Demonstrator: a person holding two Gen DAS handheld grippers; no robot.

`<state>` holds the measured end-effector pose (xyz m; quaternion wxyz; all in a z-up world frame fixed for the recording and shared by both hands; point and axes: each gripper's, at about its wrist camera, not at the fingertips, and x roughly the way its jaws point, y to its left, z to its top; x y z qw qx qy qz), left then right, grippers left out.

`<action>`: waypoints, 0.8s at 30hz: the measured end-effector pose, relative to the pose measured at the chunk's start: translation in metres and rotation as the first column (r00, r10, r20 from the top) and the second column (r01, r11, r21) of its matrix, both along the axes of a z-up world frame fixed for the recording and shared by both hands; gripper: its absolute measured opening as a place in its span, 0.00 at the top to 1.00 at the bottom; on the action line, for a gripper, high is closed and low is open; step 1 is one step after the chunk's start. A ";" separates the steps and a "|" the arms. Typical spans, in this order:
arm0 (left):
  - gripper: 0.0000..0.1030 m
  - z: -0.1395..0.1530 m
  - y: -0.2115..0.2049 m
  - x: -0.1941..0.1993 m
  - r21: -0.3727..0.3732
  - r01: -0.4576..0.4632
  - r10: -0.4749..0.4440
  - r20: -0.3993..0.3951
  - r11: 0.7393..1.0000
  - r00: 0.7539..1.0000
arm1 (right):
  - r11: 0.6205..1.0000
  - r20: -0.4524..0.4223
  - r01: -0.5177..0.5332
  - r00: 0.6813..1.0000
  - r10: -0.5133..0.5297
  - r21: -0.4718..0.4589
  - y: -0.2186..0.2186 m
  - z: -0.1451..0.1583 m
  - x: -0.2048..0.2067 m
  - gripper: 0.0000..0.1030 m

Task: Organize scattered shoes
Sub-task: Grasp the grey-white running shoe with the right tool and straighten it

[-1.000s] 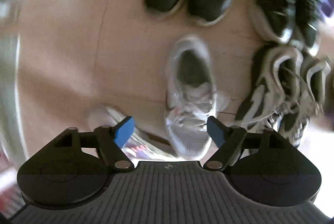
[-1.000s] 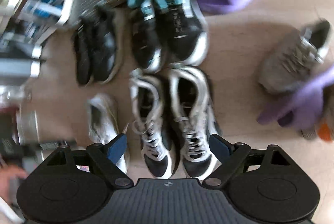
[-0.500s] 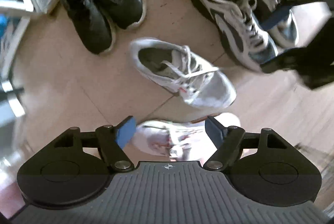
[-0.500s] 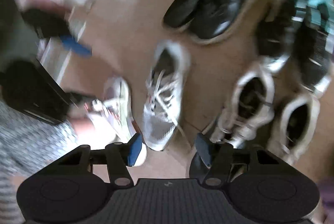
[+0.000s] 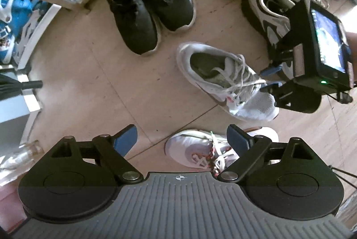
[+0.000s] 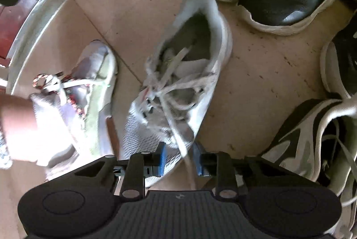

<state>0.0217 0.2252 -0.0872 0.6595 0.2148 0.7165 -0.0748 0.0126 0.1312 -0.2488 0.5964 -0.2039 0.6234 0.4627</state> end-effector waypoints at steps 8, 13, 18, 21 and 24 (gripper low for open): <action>0.11 -0.001 0.000 0.003 -0.009 -0.011 0.011 0.004 1.000 1.000 | 0.999 -0.012 -0.031 0.999 0.031 -0.020 -0.002 0.012 0.001 0.99; 0.11 0.008 0.012 0.009 -0.005 -0.063 0.063 0.037 0.998 0.997 | 0.990 -0.166 0.134 0.978 -0.124 0.053 -0.002 0.041 0.023 0.99; 0.11 0.012 0.028 0.014 0.012 -0.129 0.128 0.061 0.992 0.990 | 0.879 -0.320 0.455 0.862 -0.394 0.144 0.013 0.063 0.069 0.99; 0.11 0.012 0.033 0.014 0.023 -0.147 0.146 0.065 0.989 0.987 | 0.865 -0.258 0.480 0.863 -0.434 0.150 0.034 0.063 0.083 0.99; 0.11 0.012 0.039 0.015 0.029 -0.170 0.168 0.071 0.985 0.983 | 0.888 -0.128 0.434 0.900 -0.418 0.150 0.052 0.058 0.084 0.99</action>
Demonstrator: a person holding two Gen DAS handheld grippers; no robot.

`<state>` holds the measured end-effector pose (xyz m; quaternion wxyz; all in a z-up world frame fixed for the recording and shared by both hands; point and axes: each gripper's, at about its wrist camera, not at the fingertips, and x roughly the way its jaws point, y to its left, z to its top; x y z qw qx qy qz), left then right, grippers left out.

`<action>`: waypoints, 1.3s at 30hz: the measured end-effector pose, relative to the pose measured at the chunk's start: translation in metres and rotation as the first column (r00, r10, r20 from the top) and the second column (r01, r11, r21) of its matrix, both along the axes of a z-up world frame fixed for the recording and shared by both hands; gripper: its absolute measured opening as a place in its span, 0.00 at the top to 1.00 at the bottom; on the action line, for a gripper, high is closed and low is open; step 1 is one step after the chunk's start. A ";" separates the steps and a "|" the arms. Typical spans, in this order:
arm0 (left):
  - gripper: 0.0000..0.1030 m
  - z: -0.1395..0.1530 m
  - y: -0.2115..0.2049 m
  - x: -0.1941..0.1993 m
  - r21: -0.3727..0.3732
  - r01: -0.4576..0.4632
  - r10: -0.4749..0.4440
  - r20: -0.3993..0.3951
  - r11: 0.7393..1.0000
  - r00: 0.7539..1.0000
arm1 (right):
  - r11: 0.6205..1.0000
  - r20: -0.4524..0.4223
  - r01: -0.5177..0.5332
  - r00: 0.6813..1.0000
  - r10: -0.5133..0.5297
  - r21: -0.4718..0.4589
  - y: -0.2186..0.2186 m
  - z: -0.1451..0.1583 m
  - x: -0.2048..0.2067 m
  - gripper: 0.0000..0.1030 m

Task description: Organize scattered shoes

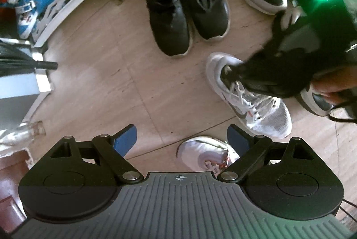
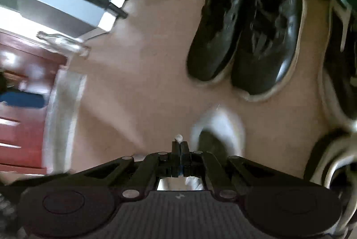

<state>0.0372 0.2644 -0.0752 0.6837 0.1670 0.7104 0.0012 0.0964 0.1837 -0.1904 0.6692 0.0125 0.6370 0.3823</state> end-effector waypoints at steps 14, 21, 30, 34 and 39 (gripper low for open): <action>0.10 0.005 0.010 0.006 0.030 -0.044 0.043 0.027 0.999 0.999 | 0.883 0.126 -0.339 0.910 0.396 -0.324 0.036 -0.052 -0.045 0.82; 0.10 0.015 0.008 0.011 0.036 -0.037 0.034 0.067 0.999 0.997 | 0.960 0.042 -0.219 0.972 0.230 -0.174 -0.018 -0.001 -0.022 0.49; 0.09 0.019 0.002 0.020 0.043 -0.013 0.009 0.078 0.999 0.997 | 0.982 0.110 -0.184 0.976 0.189 -0.049 -0.022 0.001 -0.015 0.95; 0.09 0.020 0.003 0.028 0.045 -0.016 0.012 0.076 0.999 0.997 | 0.966 0.128 -0.252 0.958 0.257 -0.053 0.006 -0.014 -0.016 0.95; 0.09 0.019 0.002 0.040 0.043 -0.043 0.040 0.058 0.998 0.998 | 0.930 0.096 -0.315 0.937 0.337 -0.191 0.036 -0.064 -0.024 0.92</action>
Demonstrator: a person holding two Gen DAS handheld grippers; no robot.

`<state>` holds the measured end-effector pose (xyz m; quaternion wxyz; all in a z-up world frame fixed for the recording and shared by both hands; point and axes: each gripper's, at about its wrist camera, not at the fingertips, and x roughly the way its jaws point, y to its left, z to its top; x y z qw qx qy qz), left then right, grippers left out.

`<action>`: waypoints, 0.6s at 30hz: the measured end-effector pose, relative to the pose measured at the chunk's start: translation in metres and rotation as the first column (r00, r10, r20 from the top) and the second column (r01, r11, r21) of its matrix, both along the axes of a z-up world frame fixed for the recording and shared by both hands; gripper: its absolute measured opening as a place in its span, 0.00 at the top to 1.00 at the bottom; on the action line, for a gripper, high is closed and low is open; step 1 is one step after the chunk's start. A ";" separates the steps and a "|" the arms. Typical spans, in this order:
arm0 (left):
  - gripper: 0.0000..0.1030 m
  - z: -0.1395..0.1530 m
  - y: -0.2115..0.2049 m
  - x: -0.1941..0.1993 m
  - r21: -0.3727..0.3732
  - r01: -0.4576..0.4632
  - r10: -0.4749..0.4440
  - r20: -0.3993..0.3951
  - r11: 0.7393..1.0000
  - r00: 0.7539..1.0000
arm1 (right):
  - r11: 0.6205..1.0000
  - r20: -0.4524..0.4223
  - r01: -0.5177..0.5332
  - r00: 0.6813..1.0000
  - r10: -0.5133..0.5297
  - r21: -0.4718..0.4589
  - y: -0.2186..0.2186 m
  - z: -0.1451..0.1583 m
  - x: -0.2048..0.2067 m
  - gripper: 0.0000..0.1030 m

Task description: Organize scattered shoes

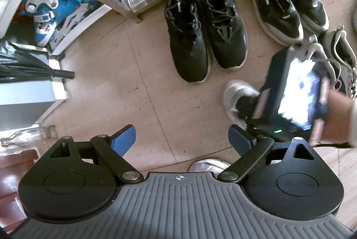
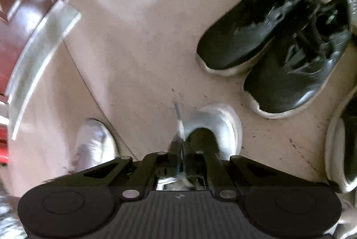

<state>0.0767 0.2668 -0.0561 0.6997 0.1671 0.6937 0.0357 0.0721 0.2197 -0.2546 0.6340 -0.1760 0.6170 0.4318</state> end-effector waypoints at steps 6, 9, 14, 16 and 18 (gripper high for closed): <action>0.09 -0.011 -0.017 0.016 0.076 0.040 -0.035 -0.067 0.996 0.997 | 0.997 -0.098 0.064 0.993 -0.060 0.041 -0.017 0.007 0.011 0.81; 0.09 -0.012 -0.030 0.034 0.100 0.043 -0.038 -0.045 0.994 0.998 | 0.985 -0.220 0.135 0.969 -0.110 0.103 -0.042 0.022 0.031 0.72; 0.05 0.006 -0.043 0.056 0.031 -0.049 0.047 0.079 0.998 0.996 | 0.973 -0.324 0.198 0.934 -0.149 0.123 -0.080 0.034 0.058 0.67; 0.05 0.002 -0.044 0.045 0.022 -0.066 0.065 0.068 0.998 0.996 | 0.964 -0.316 0.231 0.931 -0.180 0.130 -0.093 0.037 0.065 0.66; 0.05 -0.002 -0.046 0.029 0.024 -0.048 0.047 0.041 0.999 0.998 | 0.953 -0.298 0.272 0.928 -0.223 0.134 -0.104 0.041 0.067 0.63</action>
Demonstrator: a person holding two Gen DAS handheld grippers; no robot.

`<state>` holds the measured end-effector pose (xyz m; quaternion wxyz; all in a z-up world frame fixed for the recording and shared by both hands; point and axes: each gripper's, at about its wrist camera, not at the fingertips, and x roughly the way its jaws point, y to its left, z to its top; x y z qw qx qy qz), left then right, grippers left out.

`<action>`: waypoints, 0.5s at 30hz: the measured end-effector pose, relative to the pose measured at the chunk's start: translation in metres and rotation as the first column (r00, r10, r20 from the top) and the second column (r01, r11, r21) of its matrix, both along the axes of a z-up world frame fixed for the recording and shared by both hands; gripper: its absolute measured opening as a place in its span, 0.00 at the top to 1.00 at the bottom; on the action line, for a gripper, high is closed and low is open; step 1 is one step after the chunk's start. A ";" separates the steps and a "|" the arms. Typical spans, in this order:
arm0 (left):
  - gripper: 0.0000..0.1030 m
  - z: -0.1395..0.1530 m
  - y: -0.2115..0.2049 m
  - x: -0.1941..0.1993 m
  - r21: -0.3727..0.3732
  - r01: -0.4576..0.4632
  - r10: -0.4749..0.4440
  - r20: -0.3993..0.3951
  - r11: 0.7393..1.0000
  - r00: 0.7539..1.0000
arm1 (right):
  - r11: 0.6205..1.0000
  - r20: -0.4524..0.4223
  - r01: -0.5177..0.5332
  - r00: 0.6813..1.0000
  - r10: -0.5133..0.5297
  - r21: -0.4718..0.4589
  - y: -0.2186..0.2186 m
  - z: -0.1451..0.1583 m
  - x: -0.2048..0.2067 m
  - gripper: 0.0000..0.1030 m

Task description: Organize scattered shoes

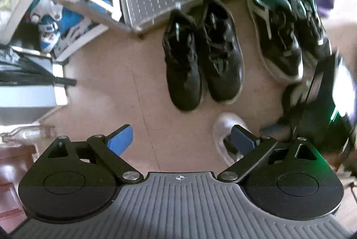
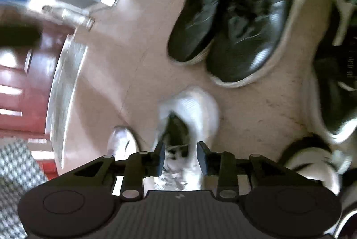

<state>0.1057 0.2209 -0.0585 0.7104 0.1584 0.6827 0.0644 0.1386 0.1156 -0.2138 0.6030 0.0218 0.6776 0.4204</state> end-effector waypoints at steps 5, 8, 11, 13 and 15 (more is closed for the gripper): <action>0.06 -0.005 -0.003 -0.056 0.018 0.100 -0.098 -0.071 0.995 0.993 | 0.992 0.017 0.113 0.993 -0.113 -0.049 -0.026 0.007 -0.016 0.59; 0.06 0.003 0.009 -0.087 -0.038 0.013 -0.015 -0.035 0.999 0.999 | 0.986 0.005 0.147 0.989 -0.147 -0.083 -0.049 0.024 -0.047 0.51; 0.06 0.006 0.016 -0.118 -0.039 0.015 -0.015 -0.019 0.999 1.000 | 0.987 0.009 0.113 0.994 -0.112 -0.116 -0.057 0.035 -0.083 0.37; 0.06 0.007 0.021 -0.131 -0.059 -0.007 0.007 0.002 0.998 1.000 | 0.987 0.073 0.073 0.995 -0.063 -0.144 -0.050 0.039 -0.099 0.37; 0.08 0.007 0.026 -0.135 -0.069 -0.021 0.021 0.003 0.997 1.000 | 0.984 0.117 0.066 0.992 -0.047 -0.162 -0.041 0.038 -0.106 0.37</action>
